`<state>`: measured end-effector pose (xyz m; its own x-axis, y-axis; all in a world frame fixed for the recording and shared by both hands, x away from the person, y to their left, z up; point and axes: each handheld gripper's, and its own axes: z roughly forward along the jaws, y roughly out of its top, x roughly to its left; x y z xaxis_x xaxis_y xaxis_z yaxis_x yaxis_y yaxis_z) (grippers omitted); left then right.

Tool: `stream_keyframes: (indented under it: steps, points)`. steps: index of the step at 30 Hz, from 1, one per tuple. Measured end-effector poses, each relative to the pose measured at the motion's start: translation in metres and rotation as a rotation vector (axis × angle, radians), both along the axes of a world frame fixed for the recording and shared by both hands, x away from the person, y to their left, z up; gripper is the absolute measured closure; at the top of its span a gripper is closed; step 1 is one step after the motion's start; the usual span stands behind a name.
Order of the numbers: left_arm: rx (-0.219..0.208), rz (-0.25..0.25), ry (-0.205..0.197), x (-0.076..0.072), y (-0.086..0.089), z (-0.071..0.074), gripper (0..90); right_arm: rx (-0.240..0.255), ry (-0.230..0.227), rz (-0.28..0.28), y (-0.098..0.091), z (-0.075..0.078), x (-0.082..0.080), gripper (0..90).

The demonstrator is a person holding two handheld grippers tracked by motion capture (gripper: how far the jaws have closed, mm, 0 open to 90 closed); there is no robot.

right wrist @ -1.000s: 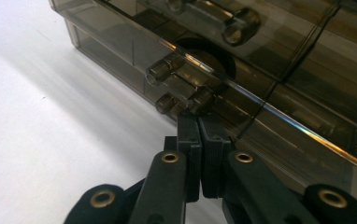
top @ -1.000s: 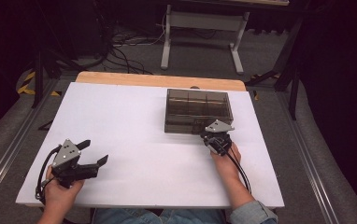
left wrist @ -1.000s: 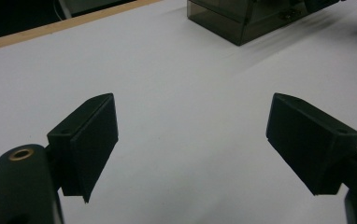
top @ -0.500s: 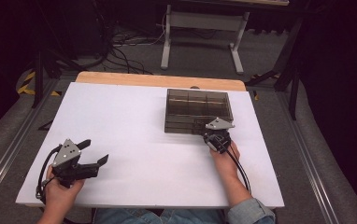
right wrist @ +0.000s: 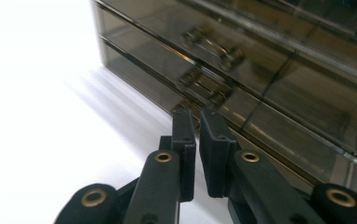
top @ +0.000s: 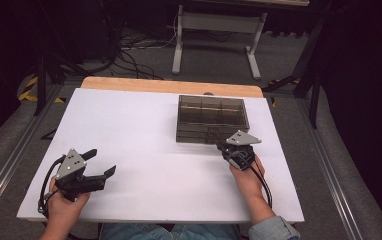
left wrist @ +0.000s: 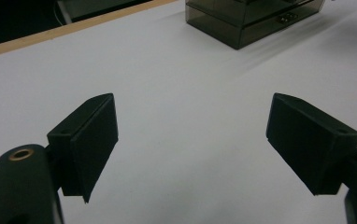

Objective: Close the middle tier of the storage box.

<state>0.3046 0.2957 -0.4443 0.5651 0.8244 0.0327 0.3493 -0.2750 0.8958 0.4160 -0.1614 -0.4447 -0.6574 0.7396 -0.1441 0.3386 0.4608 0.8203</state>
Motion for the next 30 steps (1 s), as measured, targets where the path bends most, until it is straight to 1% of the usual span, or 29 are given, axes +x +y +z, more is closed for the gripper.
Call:
stream_keyframes:
  steps: [1,2,4,5,8,10,12,13,17,19,21,23,25,26,28,30]
  points:
    - [0.000,0.000,0.000,0.000,0.000,0.000,17.4,0.000,0.000,0.000,0.000,0.000,0.000,85.1]
    - [0.000,0.000,0.001,0.000,0.000,0.000,17.4,0.006,-0.010,0.005,0.000,0.003,-0.005,85.0]
    - [0.002,-0.001,0.001,0.000,0.000,0.000,17.4,0.009,-0.008,0.006,0.000,0.004,-0.006,85.0]
    - [0.006,-0.001,0.000,0.000,0.000,0.000,17.4,0.006,-0.015,0.017,-0.001,0.005,-0.008,85.0]
    - [0.011,-0.003,0.001,0.000,0.000,0.000,17.4,0.008,-0.016,0.021,-0.001,0.007,-0.009,85.0]
    - [0.006,-0.004,0.003,0.000,-0.001,0.000,17.4,0.010,-0.014,0.020,-0.002,0.007,-0.009,85.0]
    - [0.013,-0.006,0.000,0.000,0.000,0.000,17.4,0.015,-0.015,0.015,-0.002,0.007,-0.009,84.9]
    - [0.009,-0.004,0.001,0.000,-0.001,0.000,17.4,0.013,-0.017,0.022,-0.003,0.008,-0.009,84.4]
    - [0.009,-0.005,0.001,0.001,-0.001,0.000,17.4,0.030,-0.023,0.027,-0.006,0.011,-0.011,82.8]
    - [0.010,-0.006,0.001,0.001,-0.001,0.000,17.4,0.047,-0.023,0.030,-0.007,0.013,-0.014,82.1]
    - [0.005,-0.008,0.002,0.001,-0.001,0.000,17.4,0.052,-0.026,0.036,-0.010,0.016,-0.018,81.0]
    - [0.007,-0.010,0.000,0.001,-0.001,0.000,17.4,0.063,-0.030,0.043,-0.014,0.019,-0.021,78.6]
    - [0.008,-0.009,-0.002,0.000,-0.001,0.000,17.4,0.081,-0.031,0.056,-0.017,0.022,-0.026,74.2]
    - [0.001,-0.007,-0.003,0.000,-0.001,0.000,17.4,0.087,-0.033,0.065,-0.019,0.023,-0.028,71.5]
    - [0.000,-0.007,-0.003,0.000,-0.001,0.000,17.4,0.099,-0.041,0.083,-0.021,0.025,-0.032,63.5]
    - [0.000,-0.006,-0.002,-0.001,-0.001,0.000,17.4,0.107,-0.042,0.118,-0.023,0.025,-0.036,57.0]
